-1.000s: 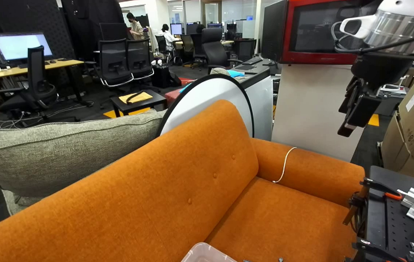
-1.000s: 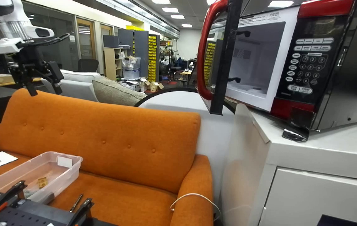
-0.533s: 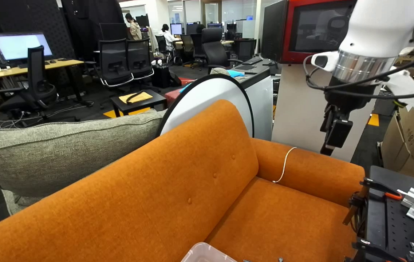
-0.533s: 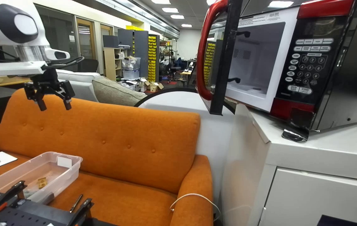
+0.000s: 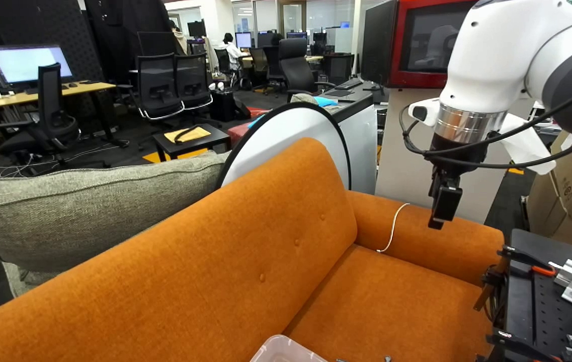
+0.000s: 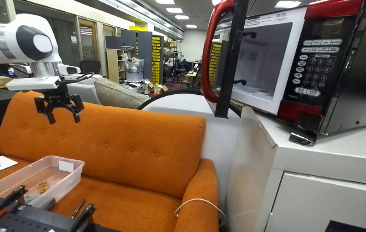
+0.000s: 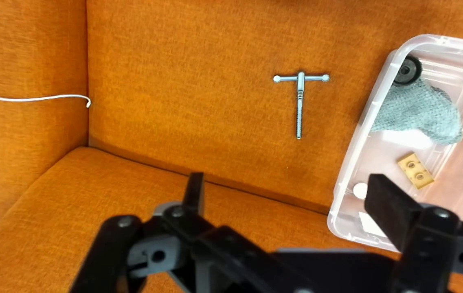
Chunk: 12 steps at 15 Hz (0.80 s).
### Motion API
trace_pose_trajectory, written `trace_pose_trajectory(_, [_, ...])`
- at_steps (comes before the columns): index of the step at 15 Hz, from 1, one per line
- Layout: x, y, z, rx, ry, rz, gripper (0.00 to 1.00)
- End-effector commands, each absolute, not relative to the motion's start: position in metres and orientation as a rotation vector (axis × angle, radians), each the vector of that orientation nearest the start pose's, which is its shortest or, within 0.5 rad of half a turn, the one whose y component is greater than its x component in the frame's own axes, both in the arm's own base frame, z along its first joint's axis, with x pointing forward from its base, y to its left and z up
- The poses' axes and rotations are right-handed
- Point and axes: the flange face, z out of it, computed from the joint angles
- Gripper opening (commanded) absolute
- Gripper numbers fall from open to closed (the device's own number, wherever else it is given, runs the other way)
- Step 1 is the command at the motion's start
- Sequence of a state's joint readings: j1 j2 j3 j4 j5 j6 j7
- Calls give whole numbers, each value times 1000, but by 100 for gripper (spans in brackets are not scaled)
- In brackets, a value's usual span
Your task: Pick up the object from the couch and put it in the bucket
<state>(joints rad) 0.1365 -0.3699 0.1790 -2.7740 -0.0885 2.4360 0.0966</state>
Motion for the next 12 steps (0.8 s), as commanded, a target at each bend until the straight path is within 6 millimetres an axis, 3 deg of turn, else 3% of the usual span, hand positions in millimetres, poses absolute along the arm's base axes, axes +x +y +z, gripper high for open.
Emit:
trace_pose_trajectory(1, [356, 111, 323, -3225, -446, -78, 100])
trace_pose_trajectory(5, [360, 104, 298, -3229, -438, -22, 100])
trace_pose_trajectory(12, [373, 76, 199, -3223, -441, 177, 100])
